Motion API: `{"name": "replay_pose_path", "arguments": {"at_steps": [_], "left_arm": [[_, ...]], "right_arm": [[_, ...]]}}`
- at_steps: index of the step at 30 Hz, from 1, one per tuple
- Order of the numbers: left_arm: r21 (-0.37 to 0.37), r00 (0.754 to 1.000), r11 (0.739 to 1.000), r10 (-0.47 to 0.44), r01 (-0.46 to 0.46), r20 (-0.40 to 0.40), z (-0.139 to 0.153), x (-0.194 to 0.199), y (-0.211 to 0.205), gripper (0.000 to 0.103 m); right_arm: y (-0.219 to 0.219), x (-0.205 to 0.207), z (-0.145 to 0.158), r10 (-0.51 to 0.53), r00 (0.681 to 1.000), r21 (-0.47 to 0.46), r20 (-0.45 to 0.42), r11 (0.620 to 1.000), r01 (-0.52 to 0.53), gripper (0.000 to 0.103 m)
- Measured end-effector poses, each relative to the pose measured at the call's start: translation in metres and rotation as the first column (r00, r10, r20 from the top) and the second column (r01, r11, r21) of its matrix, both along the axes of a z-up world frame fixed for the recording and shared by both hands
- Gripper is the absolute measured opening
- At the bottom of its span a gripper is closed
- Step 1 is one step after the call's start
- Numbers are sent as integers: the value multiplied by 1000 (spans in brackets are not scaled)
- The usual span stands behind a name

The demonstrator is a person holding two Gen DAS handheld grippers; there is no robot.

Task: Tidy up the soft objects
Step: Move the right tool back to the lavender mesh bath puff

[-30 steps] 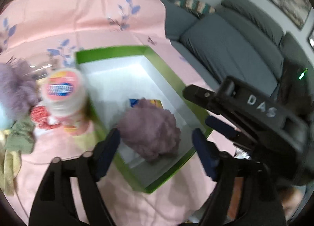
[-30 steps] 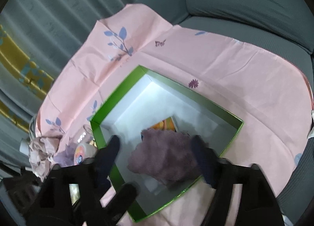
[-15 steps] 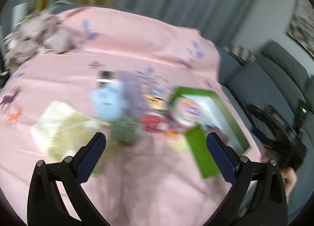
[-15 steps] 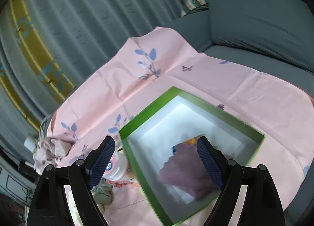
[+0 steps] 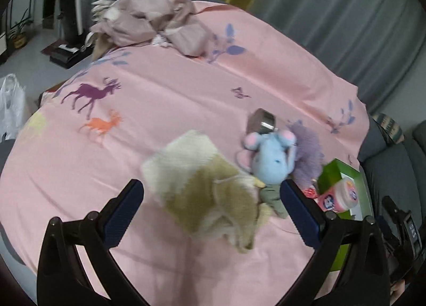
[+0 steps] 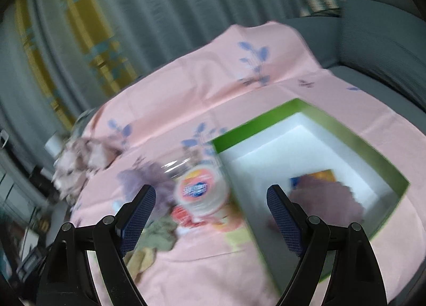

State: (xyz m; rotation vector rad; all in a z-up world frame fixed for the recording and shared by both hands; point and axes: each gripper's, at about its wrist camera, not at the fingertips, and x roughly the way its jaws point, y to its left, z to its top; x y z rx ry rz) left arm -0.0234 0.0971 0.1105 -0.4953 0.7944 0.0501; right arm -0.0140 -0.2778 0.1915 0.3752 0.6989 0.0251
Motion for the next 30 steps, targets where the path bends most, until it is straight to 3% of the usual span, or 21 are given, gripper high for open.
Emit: {"name": "replay_pose_path", "arguments": {"at_steps": [4,11,13,15,20,22,24,25,30], "left_arm": [[-67,1000,997,25,-26,-17,-6,-6,16,102],[-19,999,1000,11,-12,-35,-10,1,16,101],[-1,999,1000,9,-9,-40,-12,2,14,101],[3,999,1000,-4,4,-53,-14,4,13,101],[-6,999,1000,-4,4,-53,-15,4,16,101],[-5,999,1000,0,0,-54,-15,4,18,101],[-6,998,1000,3,-4,-59,-16,5,20,101],[-7,998,1000,4,-5,-62,-17,6,21,101],[-13,998,1000,7,-8,-64,-17,6,23,101]], "right_arm": [[22,5,5,100,995,-7,-23,995,-100,86],[79,44,12,315,945,94,-88,947,-307,86],[98,62,9,320,940,56,-116,947,-316,81],[113,80,2,288,945,-8,-157,956,-292,74],[132,114,-28,253,934,-40,-254,962,-272,60],[137,121,-40,230,931,-86,-284,961,-264,46],[138,126,-49,226,926,-91,-303,960,-264,17],[138,126,-52,232,924,-87,-304,959,-270,13],[138,106,-30,283,932,-109,-226,944,-313,8]]}}
